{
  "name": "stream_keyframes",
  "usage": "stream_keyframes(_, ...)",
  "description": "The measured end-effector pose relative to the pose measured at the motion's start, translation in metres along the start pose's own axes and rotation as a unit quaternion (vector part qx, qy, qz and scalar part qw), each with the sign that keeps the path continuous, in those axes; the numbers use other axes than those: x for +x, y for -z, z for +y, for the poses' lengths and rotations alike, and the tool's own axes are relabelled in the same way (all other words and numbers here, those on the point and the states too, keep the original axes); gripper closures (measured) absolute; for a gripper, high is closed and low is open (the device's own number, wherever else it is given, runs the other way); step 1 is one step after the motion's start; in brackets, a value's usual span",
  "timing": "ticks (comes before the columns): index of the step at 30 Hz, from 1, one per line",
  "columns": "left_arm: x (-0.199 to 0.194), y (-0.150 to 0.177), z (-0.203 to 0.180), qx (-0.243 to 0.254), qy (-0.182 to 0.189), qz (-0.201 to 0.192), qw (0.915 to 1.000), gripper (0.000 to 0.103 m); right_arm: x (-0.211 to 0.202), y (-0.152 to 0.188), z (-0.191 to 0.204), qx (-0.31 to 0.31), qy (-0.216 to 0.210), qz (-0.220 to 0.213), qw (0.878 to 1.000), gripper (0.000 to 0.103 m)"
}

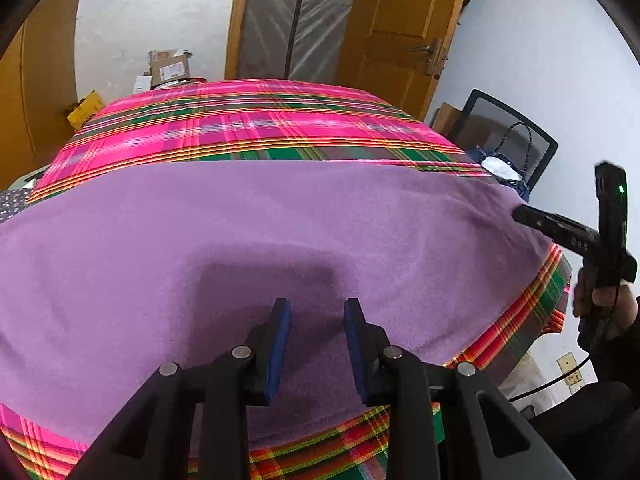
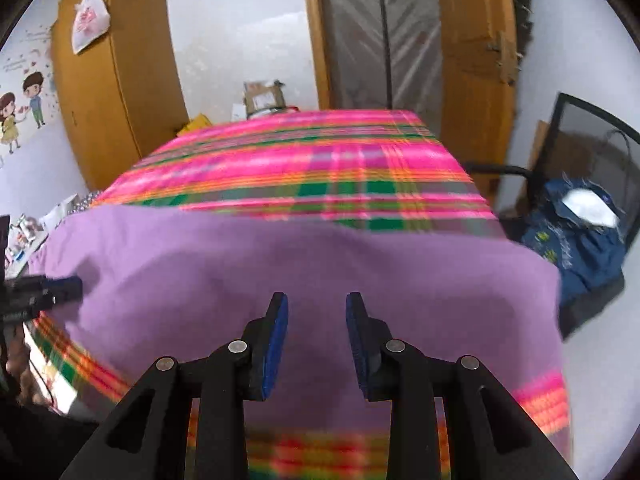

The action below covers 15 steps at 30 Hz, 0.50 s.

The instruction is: Fold clothes

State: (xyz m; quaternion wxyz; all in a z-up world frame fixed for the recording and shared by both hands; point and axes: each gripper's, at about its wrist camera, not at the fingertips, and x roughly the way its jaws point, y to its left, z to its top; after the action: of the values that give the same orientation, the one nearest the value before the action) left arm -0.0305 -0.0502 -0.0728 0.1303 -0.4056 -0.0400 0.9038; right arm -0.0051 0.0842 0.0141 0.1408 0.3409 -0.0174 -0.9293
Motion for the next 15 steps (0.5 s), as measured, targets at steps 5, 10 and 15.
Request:
stream_keyframes(5,-0.003,0.0,0.011,-0.02,-0.031,-0.002,0.9993,0.075,0.032,-0.02,0.023,-0.009,-0.041,0.021,0.999,0.072)
stream_keyframes(10,-0.006,-0.001,0.024,-0.04,-0.058,-0.006,0.9975,0.076,0.07,-0.036,0.031,-0.012,-0.027,0.069,0.997,0.072)
stream_keyframes(15,-0.008,-0.006,0.038,-0.053,-0.07,-0.012,0.996,0.076,0.078,-0.045,0.03,-0.008,-0.019,0.072,0.997,0.072)
